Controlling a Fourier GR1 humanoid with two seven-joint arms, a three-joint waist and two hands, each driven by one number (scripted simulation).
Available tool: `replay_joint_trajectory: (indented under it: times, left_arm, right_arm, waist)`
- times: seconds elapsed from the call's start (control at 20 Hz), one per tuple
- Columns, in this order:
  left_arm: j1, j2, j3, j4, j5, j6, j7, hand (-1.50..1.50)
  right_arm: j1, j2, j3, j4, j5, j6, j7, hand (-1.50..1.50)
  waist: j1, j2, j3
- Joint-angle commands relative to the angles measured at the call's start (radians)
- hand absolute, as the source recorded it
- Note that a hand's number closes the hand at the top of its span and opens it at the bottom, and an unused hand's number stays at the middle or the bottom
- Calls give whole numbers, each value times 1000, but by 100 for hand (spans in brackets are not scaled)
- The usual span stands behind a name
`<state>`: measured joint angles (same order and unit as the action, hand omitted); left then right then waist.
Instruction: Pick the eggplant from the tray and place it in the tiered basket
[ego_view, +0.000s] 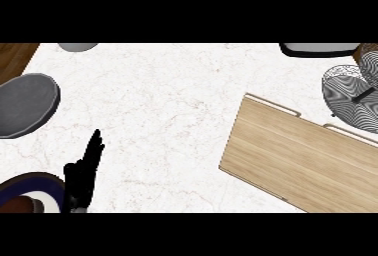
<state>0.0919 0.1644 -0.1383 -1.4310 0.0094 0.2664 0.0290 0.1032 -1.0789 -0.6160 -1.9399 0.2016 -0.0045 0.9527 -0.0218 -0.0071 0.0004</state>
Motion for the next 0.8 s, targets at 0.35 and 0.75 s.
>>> replay_joint_trajectory:
  times: [0.35,0.75]
  left_arm:
    - [-32,-19,2,54,-16,-42,-10,0]
    - [-48,-25,-1,40,-35,-43,12,0]
  right_arm:
    - [-304,-80,140,304,51,21,20,150]
    - [-517,-28,319,632,118,5,-194,150]
  waist:
    - [40,11,-1]
    - [55,15,-1]
